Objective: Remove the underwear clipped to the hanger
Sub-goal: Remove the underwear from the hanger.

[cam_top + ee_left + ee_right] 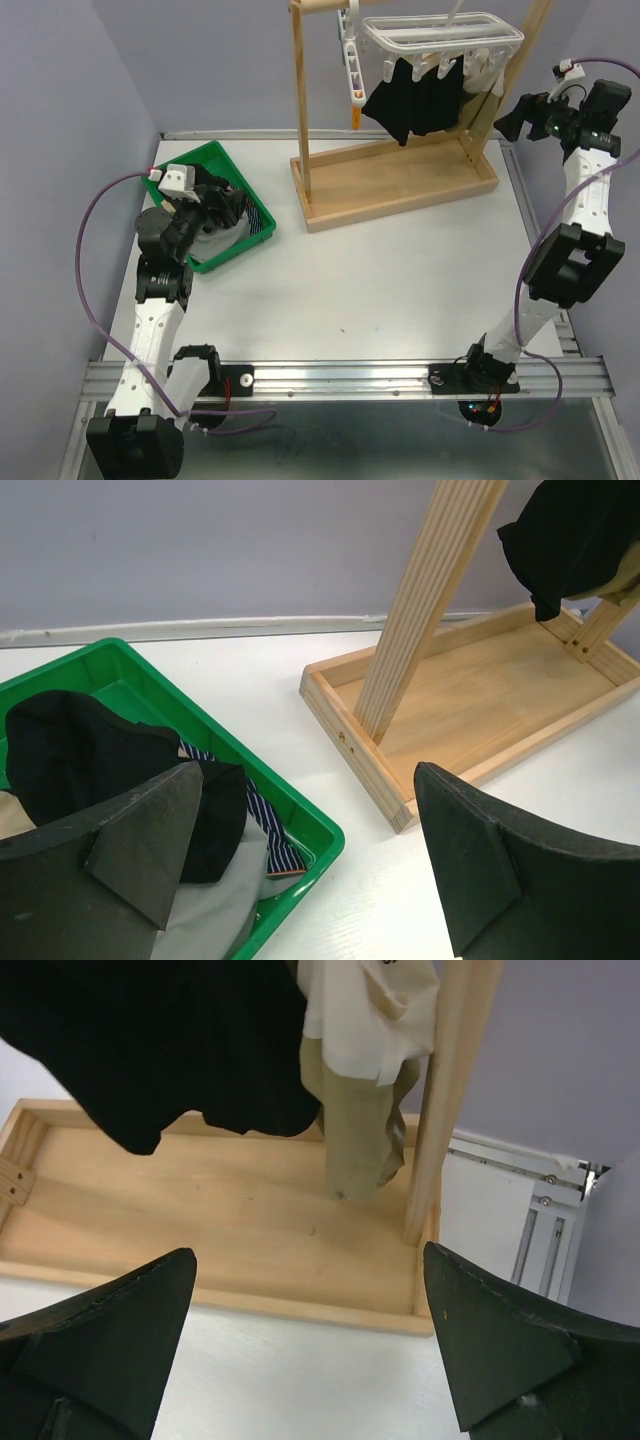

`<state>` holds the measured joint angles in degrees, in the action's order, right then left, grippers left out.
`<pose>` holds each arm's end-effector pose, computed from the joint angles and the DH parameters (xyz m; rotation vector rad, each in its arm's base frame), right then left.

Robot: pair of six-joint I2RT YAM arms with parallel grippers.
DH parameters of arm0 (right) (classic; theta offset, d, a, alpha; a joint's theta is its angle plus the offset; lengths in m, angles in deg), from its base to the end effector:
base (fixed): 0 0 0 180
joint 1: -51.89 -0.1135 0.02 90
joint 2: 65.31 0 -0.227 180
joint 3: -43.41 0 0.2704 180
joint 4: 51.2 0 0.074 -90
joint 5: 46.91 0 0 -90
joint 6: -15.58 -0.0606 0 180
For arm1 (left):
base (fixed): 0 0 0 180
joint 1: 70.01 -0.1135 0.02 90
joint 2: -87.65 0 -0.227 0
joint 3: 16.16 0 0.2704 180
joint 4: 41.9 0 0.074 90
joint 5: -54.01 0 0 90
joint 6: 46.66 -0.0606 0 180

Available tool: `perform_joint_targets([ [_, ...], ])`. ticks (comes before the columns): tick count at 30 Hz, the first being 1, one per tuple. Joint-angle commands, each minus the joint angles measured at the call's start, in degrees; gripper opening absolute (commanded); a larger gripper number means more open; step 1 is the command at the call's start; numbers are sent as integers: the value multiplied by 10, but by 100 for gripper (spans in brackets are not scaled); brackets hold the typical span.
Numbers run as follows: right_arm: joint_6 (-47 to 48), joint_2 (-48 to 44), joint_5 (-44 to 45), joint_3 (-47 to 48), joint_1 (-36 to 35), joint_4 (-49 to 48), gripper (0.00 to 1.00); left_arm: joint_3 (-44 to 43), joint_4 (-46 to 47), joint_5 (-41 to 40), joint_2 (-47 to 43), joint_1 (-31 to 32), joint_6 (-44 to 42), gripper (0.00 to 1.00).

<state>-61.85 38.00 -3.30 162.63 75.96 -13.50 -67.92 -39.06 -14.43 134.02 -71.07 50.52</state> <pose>0.4195 -0.1393 0.3655 -0.3337 1.8129 0.3433 0.2620 -0.0174 0.3219 0.2084 1.4318 -0.3558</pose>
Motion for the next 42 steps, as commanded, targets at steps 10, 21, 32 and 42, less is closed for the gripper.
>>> perform_joint_targets([
  [10,-40,109,98,116,-74,-122,96,9,31,16,-8,3,-19,99],
  [21,-113,131,160,104,-75,-187,90,10,39,29,-2,4,-19,99],
  [32,-157,166,150,132,-76,-206,52,12,45,44,-4,4,-20,99],
  [42,-164,145,103,110,-76,-205,6,22,80,109,-19,4,-11,99],
])
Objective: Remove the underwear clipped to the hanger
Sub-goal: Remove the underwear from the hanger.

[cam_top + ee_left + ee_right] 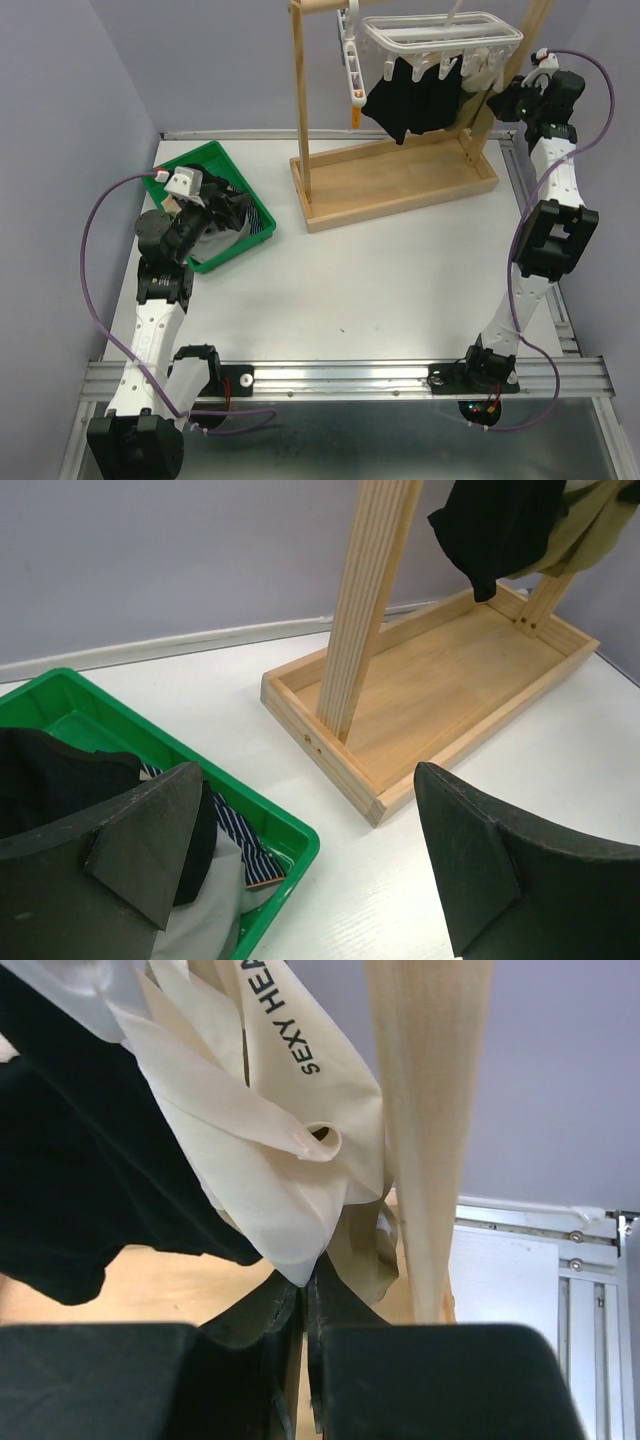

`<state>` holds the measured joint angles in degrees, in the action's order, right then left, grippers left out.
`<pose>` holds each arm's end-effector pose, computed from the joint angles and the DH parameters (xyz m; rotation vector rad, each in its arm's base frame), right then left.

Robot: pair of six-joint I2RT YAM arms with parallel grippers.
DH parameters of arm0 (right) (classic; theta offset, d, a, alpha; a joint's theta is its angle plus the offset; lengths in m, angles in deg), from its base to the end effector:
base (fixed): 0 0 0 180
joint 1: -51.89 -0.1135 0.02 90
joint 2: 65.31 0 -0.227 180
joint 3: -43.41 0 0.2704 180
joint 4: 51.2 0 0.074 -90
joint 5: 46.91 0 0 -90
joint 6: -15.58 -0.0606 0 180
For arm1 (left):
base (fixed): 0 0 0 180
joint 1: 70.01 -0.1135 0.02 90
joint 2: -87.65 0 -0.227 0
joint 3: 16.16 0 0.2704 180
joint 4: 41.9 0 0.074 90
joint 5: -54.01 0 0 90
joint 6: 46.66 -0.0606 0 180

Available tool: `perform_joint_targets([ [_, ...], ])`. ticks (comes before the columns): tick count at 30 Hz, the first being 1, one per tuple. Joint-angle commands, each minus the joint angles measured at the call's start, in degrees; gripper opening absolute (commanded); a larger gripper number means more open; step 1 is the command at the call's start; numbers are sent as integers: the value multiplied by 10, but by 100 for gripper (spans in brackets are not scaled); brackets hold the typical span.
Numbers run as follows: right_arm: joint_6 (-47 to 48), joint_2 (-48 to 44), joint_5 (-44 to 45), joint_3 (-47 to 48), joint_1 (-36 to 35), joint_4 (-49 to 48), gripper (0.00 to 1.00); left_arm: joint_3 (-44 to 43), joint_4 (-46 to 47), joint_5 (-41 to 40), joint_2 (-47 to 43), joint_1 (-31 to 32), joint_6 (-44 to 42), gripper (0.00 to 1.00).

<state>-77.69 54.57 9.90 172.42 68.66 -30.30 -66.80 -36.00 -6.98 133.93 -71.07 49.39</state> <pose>0.5095 -0.1189 0.3278 -0.1102 1.7512 0.3417 0.2582 -0.0246 0.3207 0.3371 1.3874 -0.4236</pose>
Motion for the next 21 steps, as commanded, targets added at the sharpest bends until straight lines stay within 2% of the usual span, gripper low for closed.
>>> perform_joint_targets([
  [1,-6,-31,-42,0,-3,-37,3,11,50,39,-17,3,1,99],
  [2,-6,-47,-49,-9,-3,-38,0,12,53,45,-17,3,3,99],
  [12,-21,-162,-167,-139,-3,-37,1,18,83,86,-18,8,21,99],
  [17,-38,-210,-208,-174,-3,-38,0,22,112,118,-18,11,42,99],
  [21,-65,-237,-238,-177,-7,-38,0,26,142,128,-15,42,61,99],
])
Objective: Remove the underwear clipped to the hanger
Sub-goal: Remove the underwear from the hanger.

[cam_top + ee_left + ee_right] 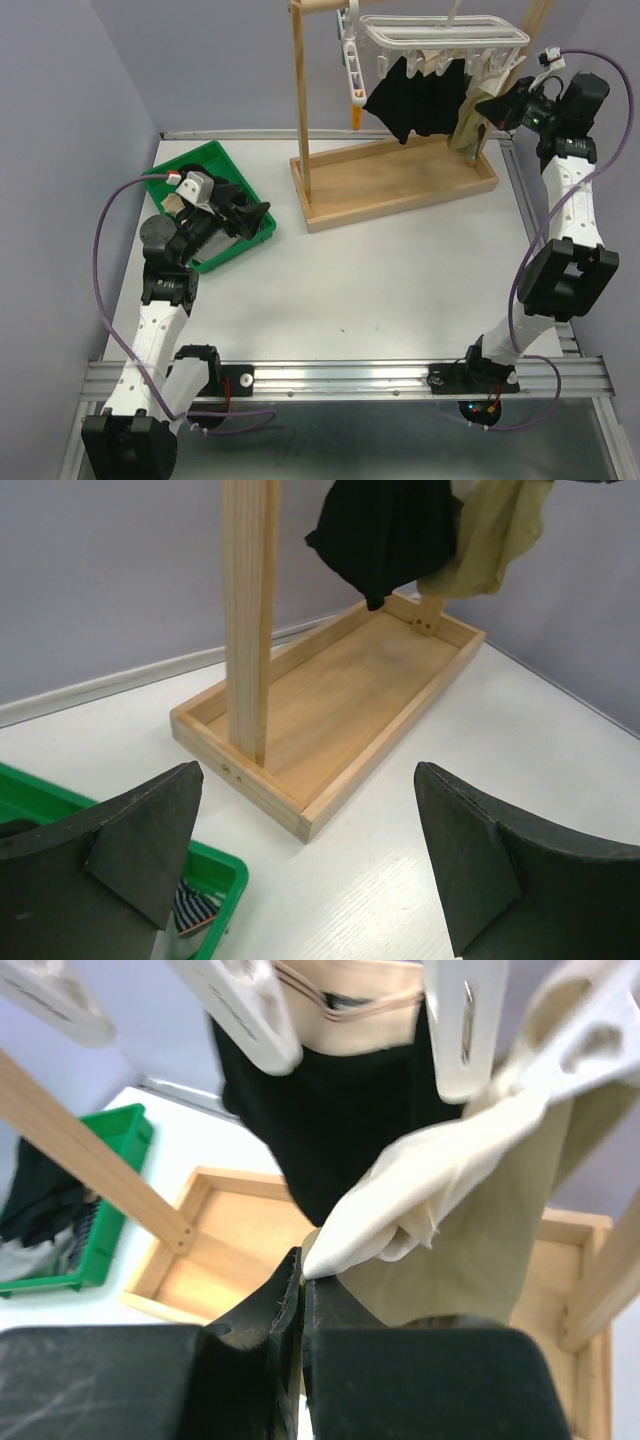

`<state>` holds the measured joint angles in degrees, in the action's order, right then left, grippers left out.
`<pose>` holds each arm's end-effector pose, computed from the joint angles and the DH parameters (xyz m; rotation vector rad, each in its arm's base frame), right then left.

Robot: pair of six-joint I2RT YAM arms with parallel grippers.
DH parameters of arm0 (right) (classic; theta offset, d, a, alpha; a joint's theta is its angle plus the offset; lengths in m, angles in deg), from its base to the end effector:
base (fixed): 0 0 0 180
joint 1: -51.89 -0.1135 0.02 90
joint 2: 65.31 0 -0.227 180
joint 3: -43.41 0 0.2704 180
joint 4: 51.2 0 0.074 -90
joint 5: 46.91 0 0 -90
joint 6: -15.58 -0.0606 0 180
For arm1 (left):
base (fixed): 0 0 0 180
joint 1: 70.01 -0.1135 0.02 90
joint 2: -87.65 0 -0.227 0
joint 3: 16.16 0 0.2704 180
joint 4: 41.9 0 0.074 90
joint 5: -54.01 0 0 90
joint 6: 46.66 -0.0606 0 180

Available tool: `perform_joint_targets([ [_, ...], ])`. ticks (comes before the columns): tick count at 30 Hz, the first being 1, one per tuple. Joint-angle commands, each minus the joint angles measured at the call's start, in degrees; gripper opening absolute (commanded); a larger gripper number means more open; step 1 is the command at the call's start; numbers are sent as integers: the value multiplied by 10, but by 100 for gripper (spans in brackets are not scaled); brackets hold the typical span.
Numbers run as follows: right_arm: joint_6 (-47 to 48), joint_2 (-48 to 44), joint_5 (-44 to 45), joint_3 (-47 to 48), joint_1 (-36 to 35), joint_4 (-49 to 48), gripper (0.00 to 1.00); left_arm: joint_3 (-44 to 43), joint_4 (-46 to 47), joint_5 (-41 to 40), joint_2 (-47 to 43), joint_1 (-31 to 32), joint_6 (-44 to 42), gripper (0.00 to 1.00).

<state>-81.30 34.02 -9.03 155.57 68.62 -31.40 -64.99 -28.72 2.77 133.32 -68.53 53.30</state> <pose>0.4264 -0.0782 0.3840 -0.3388 1.6500 0.6357 0.2467 -0.0443 0.3249 0.4909 1.2843 -0.6012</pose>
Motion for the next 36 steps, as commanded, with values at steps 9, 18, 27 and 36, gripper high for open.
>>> perform_joint_targets([
  [9,-82,-92,-100,-28,-37,-19,1,-12,107,-3,17,106,48,99],
  [18,-77,-135,-126,-25,-54,35,1,-49,124,-117,68,260,33,99],
  [27,-54,-171,-130,-16,-68,81,1,-145,202,-207,227,435,-20,99],
  [36,-55,-193,-134,-19,-95,112,1,-274,238,-291,375,500,-97,99],
])
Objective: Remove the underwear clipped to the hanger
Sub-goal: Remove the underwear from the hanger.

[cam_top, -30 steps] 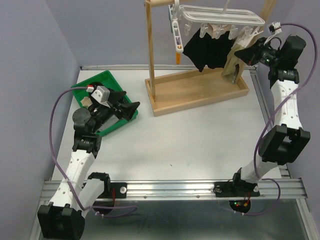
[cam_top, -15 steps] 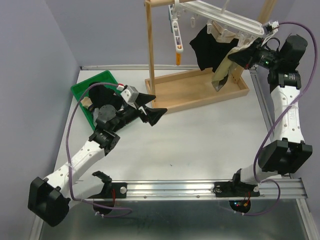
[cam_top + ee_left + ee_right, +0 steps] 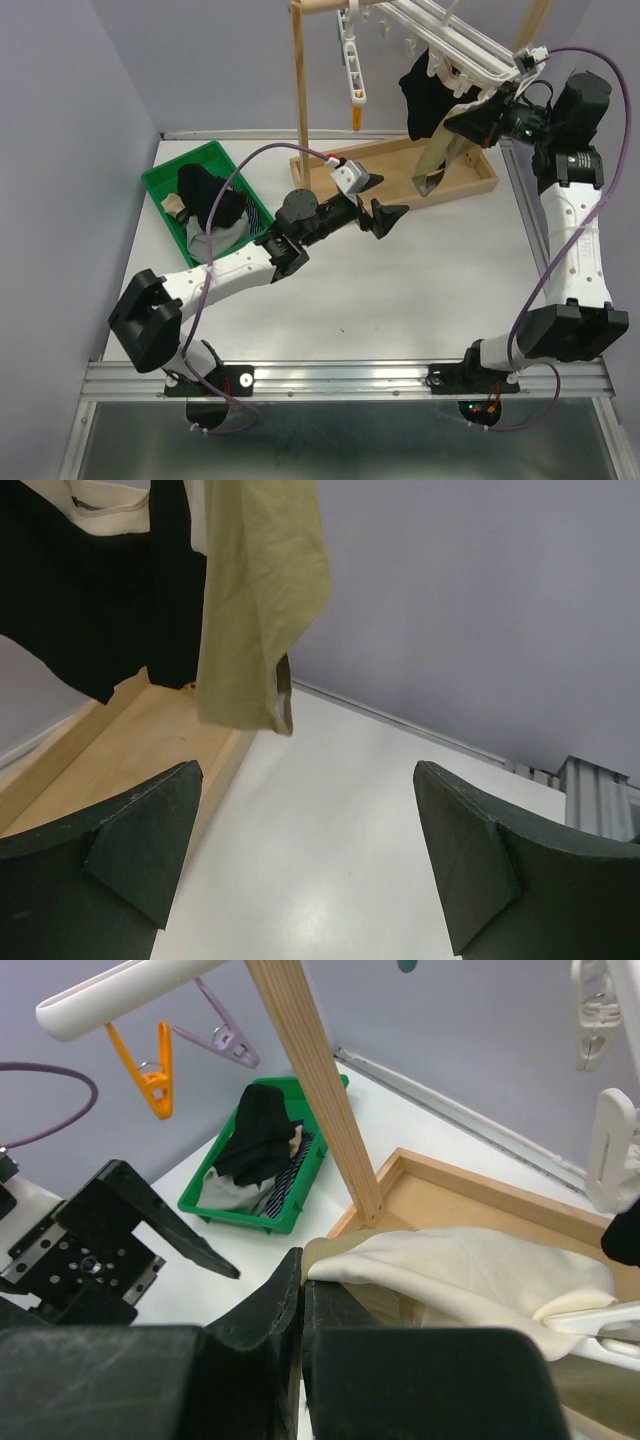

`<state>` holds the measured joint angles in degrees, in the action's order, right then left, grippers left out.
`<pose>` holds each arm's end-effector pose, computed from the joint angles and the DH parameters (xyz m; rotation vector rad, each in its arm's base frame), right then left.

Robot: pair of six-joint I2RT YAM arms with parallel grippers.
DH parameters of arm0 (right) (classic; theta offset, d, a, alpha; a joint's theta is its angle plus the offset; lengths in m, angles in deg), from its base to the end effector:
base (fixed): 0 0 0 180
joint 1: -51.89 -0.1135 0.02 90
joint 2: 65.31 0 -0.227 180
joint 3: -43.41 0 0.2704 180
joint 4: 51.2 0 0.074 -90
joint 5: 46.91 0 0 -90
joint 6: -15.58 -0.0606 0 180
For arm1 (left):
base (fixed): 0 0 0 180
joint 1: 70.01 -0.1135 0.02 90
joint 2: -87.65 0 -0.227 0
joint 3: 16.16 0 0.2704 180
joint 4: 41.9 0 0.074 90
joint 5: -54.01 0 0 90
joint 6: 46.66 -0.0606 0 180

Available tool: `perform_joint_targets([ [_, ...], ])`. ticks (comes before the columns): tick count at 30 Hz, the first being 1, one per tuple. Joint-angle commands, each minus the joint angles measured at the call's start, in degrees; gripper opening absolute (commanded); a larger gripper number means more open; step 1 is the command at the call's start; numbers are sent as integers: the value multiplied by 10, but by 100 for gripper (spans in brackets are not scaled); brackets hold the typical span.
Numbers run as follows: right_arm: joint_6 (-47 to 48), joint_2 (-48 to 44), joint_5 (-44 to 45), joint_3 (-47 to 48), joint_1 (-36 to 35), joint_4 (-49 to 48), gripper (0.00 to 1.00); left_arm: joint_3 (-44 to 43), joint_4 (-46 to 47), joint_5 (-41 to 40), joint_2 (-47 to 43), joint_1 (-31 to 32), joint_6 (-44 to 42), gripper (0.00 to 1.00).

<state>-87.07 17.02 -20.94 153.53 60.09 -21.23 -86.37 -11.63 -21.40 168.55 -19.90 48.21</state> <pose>0.3338 0.0069 0.4607 -0.5886 1.5645 0.9483 0.2286 -0.2974 0.3319 0.7074 1.0934 -0.9837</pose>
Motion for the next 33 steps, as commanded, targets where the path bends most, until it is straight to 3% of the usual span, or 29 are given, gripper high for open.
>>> perform_joint_targets([
  [1,1,-24,-14,2,-12,14,1,-68,72,-58,30,15,-46,99],
  [16,-3,-23,-9,-7,-31,24,1,-214,77,-59,145,33,-78,99],
  [20,-5,-24,-10,-7,-36,24,1,-250,59,-67,173,34,-82,89],
  [25,-8,-26,-14,-8,-37,25,1,-308,16,-80,212,34,-90,66],
  [27,-8,-28,-14,-11,-38,25,1,-322,11,-83,222,34,-93,49],
  [28,-7,-30,-14,-15,-38,26,1,-328,9,-83,226,34,-94,28],
  [30,-5,-30,-14,-18,-38,27,1,-330,8,-88,227,34,-96,4],
  [33,11,-36,-8,-25,-38,33,1,-326,8,-102,221,34,-97,0],
])
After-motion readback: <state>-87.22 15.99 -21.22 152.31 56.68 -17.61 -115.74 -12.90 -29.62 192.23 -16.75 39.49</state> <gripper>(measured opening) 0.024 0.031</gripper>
